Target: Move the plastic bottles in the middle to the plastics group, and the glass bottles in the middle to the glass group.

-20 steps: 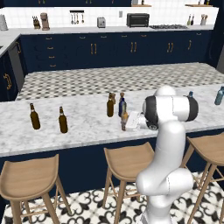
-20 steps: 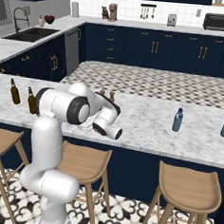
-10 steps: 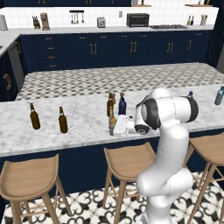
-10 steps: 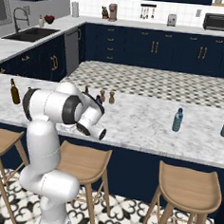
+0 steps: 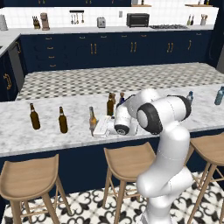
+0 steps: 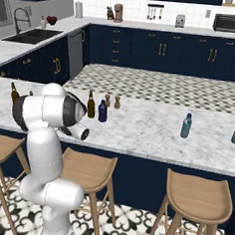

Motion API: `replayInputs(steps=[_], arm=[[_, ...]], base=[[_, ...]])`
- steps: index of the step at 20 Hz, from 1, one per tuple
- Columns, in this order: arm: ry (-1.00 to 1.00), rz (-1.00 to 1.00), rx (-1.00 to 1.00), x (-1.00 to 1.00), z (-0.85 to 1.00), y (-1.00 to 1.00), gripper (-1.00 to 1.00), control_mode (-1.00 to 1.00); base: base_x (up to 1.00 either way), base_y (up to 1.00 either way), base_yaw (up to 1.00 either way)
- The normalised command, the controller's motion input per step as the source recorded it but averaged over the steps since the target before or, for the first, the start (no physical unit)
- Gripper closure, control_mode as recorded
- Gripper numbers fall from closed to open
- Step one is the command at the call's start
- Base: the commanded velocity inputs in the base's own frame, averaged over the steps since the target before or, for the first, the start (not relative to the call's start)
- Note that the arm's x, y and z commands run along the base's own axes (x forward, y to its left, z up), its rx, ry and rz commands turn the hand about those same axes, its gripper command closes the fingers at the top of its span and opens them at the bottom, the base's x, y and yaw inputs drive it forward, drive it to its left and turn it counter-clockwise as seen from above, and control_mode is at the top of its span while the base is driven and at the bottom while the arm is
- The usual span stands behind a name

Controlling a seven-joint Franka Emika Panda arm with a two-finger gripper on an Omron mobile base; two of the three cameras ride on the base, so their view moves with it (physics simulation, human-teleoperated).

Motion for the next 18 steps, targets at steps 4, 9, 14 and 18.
replayInputs(steps=[4, 9, 14, 18], arm=[[0.0, 0.0, 0.0, 0.1, 0.0, 0.74, 1.0, -1.0], [0.0, 0.0, 0.0, 0.19, -0.01, 0.36, 1.0, -1.0], [0.0, 0.0, 0.0, 0.26, -0.07, 0.16, 1.0, -1.0], [0.0, 0.0, 0.0, 0.09, -0.18, 0.0, 1.0, -1.0]], base=[[0.0, 0.0, 0.0], [0.0, 0.0, 0.0], [0.0, 0.0, 0.0], [0.0, 0.0, 0.0]])
